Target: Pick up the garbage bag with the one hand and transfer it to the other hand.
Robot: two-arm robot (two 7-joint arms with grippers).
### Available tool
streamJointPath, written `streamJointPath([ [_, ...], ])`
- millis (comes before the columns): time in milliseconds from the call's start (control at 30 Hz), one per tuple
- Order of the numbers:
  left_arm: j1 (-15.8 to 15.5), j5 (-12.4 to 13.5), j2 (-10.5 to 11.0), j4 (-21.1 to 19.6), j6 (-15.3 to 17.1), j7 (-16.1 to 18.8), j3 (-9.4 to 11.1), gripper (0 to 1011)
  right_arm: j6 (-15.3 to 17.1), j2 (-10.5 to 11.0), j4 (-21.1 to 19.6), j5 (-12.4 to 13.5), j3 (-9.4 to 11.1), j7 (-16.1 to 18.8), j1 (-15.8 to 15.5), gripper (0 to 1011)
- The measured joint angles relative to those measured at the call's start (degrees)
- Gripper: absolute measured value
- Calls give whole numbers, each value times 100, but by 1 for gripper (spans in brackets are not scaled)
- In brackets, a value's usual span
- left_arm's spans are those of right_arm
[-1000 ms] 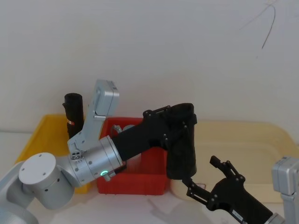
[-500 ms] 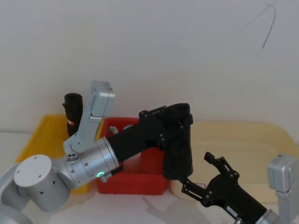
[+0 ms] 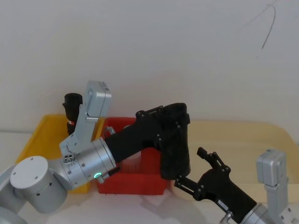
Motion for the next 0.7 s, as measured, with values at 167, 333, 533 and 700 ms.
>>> streamJointPath([
  [167, 6, -10, 16, -16, 3, 14, 3, 379, -11, -39, 96, -22, -64, 22, 88, 1002],
  [333, 11, -18, 29, -29, 6, 26, 6, 379, -20, -78, 183, -48, -130, 41, 181, 1002],
  [533, 14, -22, 39, -39, 9, 33, 10, 379, -6, -150, 308, -94, -216, 44, 309, 1001],
  [700, 16, -26, 42, -44, 9, 37, 11, 379, 69, -216, 373, -132, -252, -7, 397, 1001],
])
